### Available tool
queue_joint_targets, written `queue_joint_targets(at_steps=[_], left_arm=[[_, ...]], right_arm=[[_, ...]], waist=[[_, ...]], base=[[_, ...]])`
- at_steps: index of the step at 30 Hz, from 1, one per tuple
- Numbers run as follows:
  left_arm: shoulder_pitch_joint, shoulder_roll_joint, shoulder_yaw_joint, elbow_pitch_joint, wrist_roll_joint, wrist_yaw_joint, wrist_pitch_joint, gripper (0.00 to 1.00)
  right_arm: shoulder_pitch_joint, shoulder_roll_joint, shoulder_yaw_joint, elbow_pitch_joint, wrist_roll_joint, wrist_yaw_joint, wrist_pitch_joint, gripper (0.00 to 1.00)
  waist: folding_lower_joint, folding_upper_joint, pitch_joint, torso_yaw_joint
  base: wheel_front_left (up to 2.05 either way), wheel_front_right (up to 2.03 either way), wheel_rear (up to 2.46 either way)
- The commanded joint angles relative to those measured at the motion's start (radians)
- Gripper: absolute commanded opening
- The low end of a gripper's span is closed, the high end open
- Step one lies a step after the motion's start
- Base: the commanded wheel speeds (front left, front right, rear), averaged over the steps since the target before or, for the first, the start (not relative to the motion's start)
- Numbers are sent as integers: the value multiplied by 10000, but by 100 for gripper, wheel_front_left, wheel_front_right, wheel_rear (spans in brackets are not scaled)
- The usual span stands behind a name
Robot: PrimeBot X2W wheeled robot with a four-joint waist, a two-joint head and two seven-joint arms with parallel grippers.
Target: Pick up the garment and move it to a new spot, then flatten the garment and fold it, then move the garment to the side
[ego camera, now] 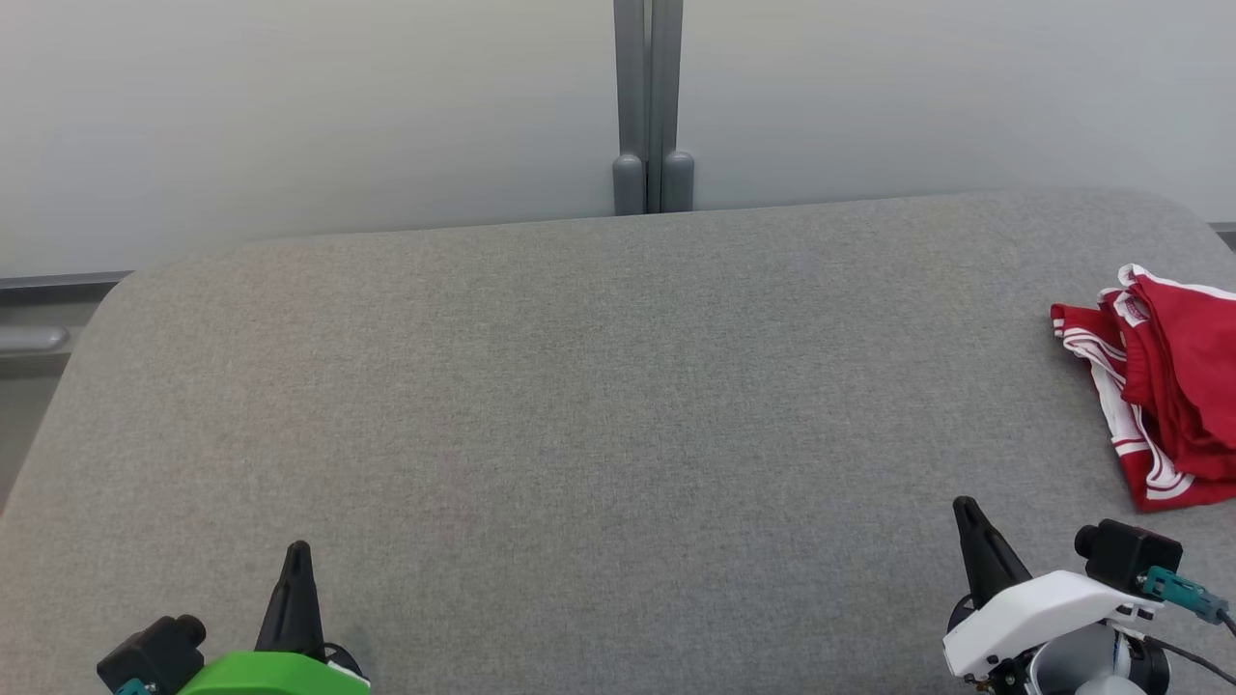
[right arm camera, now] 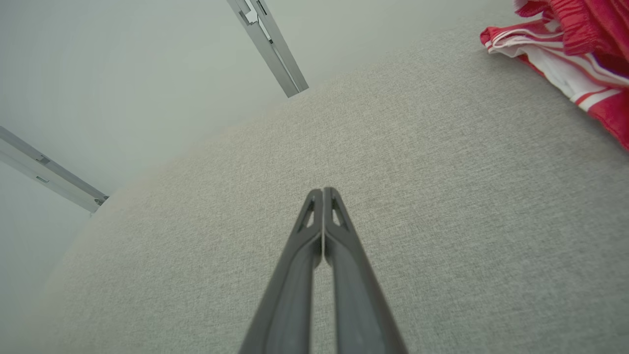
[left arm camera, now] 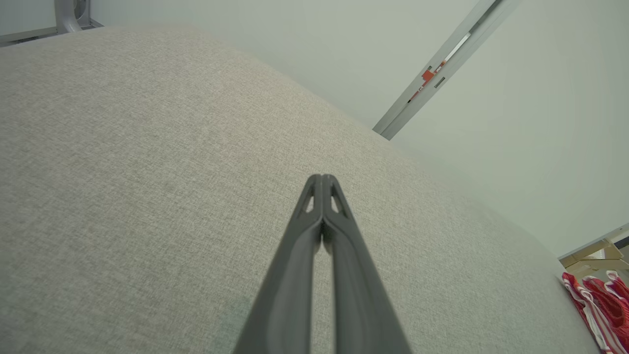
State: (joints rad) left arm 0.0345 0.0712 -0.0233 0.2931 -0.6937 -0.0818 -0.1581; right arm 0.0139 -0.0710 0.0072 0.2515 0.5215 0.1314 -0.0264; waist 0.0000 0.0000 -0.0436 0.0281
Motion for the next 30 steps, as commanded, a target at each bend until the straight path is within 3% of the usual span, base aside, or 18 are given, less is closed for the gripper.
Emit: queue_joint_targets(at_steps=[1, 30], left_arm=[[-345, 1, 105, -183, -375, -63, 93, 0], [-811, -73, 594, -315, -3715, -241, 1096, 0]], right_arm=[[-296, -10, -85, -161, 449, -1, 59, 0], [-690, 71, -519, -147, 4423, -4, 574, 0]], waist=[[0, 0, 7, -4], [0, 0, 135, -81]], base=[[0, 0, 0], [0, 0, 0]])
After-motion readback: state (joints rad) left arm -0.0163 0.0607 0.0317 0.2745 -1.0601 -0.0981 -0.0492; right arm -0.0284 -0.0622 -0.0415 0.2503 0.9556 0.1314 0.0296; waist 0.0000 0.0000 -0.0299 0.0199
